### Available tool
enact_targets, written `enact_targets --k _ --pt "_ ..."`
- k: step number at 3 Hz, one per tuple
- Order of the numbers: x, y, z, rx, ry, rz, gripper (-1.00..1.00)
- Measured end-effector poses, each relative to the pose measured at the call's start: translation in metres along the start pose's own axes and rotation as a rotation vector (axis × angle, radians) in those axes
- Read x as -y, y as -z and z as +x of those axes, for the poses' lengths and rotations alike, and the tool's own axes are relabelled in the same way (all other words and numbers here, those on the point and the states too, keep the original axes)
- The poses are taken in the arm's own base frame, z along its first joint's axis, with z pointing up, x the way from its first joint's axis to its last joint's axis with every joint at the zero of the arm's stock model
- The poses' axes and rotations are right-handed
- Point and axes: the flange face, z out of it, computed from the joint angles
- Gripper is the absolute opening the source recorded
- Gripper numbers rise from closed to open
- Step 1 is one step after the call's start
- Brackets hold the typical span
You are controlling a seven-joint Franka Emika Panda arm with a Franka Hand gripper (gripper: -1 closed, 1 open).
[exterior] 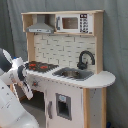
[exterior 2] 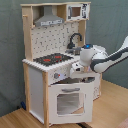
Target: Play with the kitchen
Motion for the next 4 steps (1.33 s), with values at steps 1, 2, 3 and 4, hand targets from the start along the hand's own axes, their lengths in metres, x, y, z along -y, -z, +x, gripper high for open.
enact_targets --k 1,2,3,4 --pt "-0.002 -0.018 -0.002 -0.01 0.007 0.046 -1.0" --pt "-0.005 -0.032 -0.003 -0.002 0.002 0.055 -1.0" --pt "-0.005 -0.038 0.008 -0.015 -0.033 0.032 -1.0" --pt "0.002 -0.039 0.029 -0.034 -0.073 0.008 -1.0"
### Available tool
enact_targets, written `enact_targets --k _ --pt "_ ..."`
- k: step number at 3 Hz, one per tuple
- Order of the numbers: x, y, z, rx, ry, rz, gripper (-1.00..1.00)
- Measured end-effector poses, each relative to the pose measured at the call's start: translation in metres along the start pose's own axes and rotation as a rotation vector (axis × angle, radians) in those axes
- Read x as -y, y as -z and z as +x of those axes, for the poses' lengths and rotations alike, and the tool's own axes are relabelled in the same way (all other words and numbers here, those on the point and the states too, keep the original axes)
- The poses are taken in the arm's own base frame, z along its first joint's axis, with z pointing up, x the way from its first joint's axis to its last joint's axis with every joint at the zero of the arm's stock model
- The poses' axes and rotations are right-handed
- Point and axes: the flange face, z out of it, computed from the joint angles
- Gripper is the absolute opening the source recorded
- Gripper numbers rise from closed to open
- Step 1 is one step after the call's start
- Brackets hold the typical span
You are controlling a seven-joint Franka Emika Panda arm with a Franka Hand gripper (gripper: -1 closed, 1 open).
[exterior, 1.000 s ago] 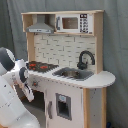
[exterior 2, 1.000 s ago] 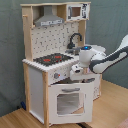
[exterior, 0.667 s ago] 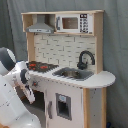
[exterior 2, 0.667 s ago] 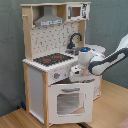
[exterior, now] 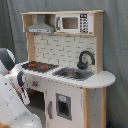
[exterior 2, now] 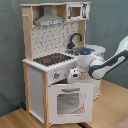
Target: Play with the kitchen
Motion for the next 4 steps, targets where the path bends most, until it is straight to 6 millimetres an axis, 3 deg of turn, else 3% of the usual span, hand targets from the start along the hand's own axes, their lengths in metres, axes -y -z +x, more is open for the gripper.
enact_targets --k 2,3,4 --pt "0.03 -0.002 0.05 -0.078 -0.065 -0.01 -1.0" --pt "0.027 0.001 0.054 -0.114 -0.164 -0.035 -1.0" --pt "0.047 -0.001 0.075 -0.127 -0.198 -0.035 -1.0"
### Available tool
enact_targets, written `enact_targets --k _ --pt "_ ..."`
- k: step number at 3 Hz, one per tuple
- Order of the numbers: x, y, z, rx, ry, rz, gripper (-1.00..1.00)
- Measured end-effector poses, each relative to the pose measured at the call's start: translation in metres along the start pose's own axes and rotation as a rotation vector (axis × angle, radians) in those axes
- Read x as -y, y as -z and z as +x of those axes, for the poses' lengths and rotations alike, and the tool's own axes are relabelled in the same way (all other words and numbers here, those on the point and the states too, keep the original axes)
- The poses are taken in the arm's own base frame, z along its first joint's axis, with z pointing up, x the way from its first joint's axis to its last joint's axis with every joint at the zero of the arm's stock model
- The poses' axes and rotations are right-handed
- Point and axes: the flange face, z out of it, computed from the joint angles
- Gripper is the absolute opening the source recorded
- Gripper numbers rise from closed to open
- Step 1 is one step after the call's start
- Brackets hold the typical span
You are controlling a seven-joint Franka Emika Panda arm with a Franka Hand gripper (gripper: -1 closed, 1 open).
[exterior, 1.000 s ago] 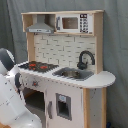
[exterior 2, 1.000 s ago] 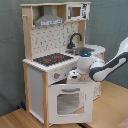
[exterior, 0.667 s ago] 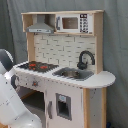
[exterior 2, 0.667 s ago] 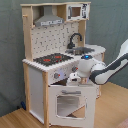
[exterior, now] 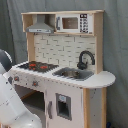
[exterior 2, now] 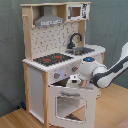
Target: Play with the kitchen
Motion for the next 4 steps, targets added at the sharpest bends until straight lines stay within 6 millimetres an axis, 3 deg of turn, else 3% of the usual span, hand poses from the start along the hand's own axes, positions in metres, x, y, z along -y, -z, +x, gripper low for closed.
enact_targets --k 2,3,4 --pt "-0.014 0.024 -0.007 -0.008 -0.046 -0.032 -1.0" --pt "-0.014 0.026 -0.007 -0.008 -0.048 -0.034 1.0" --pt "-0.014 0.031 -0.008 -0.005 -0.054 -0.04 1.0"
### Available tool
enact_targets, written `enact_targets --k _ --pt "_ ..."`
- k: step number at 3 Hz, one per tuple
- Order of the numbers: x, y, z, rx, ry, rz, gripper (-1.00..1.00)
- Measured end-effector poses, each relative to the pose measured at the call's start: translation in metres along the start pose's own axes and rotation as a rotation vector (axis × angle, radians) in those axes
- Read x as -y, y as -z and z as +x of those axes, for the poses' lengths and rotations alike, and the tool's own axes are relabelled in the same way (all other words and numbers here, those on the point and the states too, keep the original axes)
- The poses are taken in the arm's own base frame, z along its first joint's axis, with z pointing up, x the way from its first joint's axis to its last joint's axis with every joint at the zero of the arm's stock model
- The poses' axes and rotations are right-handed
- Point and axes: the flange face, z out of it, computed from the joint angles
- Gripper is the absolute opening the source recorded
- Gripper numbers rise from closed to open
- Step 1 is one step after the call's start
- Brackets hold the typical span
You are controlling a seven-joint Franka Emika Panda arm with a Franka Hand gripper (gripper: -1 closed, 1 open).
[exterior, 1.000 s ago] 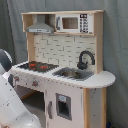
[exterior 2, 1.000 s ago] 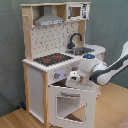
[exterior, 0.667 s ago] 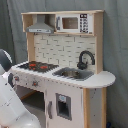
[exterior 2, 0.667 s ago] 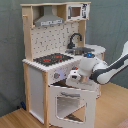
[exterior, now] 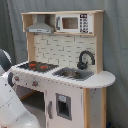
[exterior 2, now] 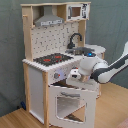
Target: Play with the kitchen
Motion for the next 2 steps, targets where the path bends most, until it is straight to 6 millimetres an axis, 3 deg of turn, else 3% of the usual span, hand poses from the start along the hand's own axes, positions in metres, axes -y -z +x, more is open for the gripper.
enact_targets --k 2 --pt "-0.0092 0.0198 -0.0112 0.075 -0.012 -0.052 1.0"
